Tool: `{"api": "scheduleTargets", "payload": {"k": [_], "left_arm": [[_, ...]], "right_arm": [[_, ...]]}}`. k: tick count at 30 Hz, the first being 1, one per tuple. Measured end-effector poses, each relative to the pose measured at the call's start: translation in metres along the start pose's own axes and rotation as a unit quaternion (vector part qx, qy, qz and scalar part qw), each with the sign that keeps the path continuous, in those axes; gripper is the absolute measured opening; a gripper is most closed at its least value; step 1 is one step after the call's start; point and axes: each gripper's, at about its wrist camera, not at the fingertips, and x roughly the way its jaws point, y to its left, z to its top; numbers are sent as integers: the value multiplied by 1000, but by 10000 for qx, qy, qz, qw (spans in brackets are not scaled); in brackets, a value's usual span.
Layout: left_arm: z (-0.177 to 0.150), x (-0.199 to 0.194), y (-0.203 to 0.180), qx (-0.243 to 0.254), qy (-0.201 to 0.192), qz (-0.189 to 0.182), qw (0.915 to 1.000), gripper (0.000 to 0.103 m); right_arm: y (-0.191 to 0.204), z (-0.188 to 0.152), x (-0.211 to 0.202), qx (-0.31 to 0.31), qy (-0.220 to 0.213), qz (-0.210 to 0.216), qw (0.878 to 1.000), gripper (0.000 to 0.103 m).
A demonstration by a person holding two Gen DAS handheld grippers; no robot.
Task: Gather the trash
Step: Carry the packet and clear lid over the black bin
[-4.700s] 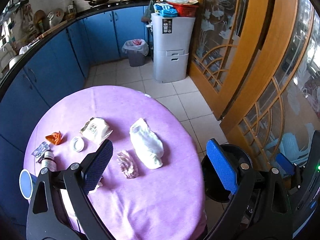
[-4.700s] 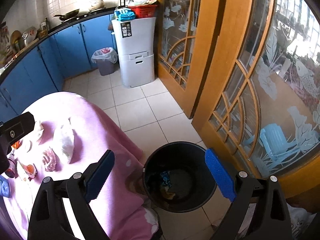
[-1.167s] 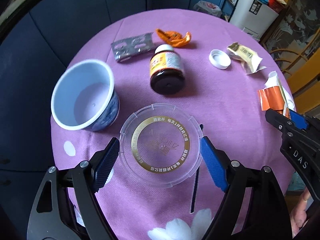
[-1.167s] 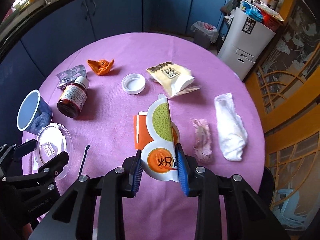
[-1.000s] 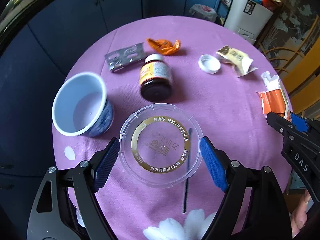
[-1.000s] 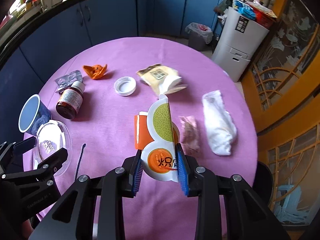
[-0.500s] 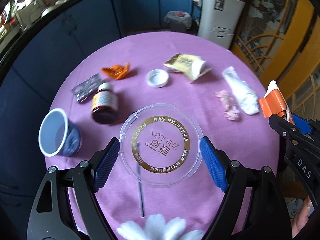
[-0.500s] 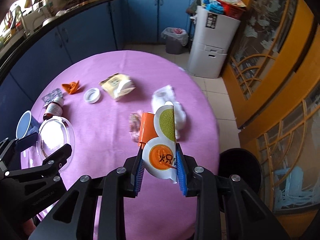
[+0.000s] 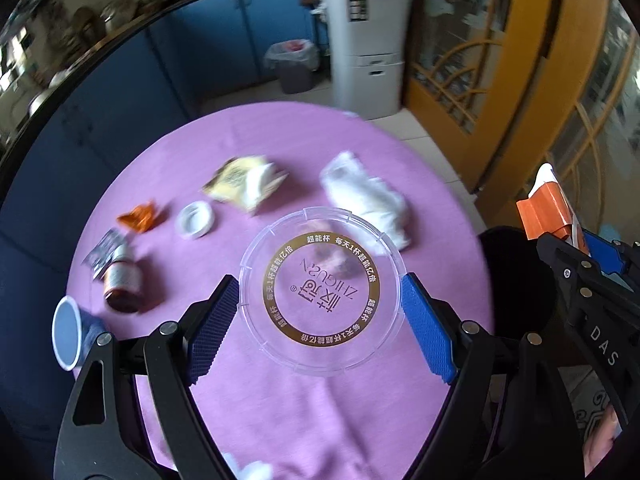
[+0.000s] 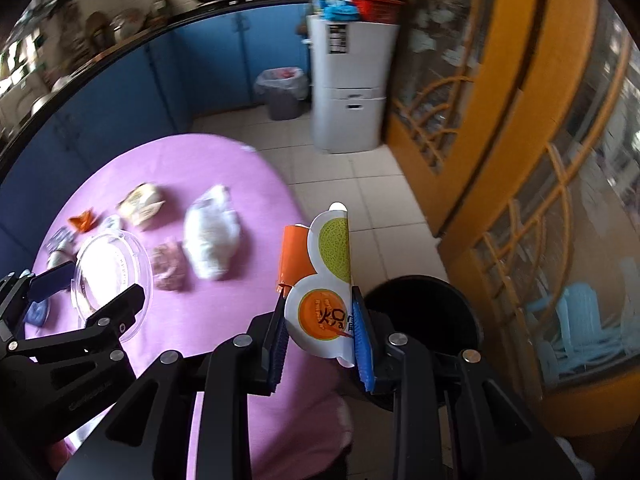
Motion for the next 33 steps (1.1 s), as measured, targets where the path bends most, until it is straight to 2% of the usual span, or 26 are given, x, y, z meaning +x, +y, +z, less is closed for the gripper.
{"api": "scheduleTargets", "payload": {"k": [7, 16, 24, 33], "left_arm": [[21, 6, -57, 530, -127, -184, 9983, 81], [44, 13, -117, 997, -230, -390, 9940, 81], [57, 18, -162, 1292, -258, -562, 9897, 81], [62, 26, -189, 1439, -160, -666, 9872, 82]], "right_arm": [[-57, -4, 4, 545, 20, -287, 9981, 28], [-107, -10, 13, 994, 55, -602, 9932, 28], [-138, -19, 21, 1284, 168, -672, 9893, 28], [-163, -26, 32, 1515, 292, -682, 9857, 28]]}}
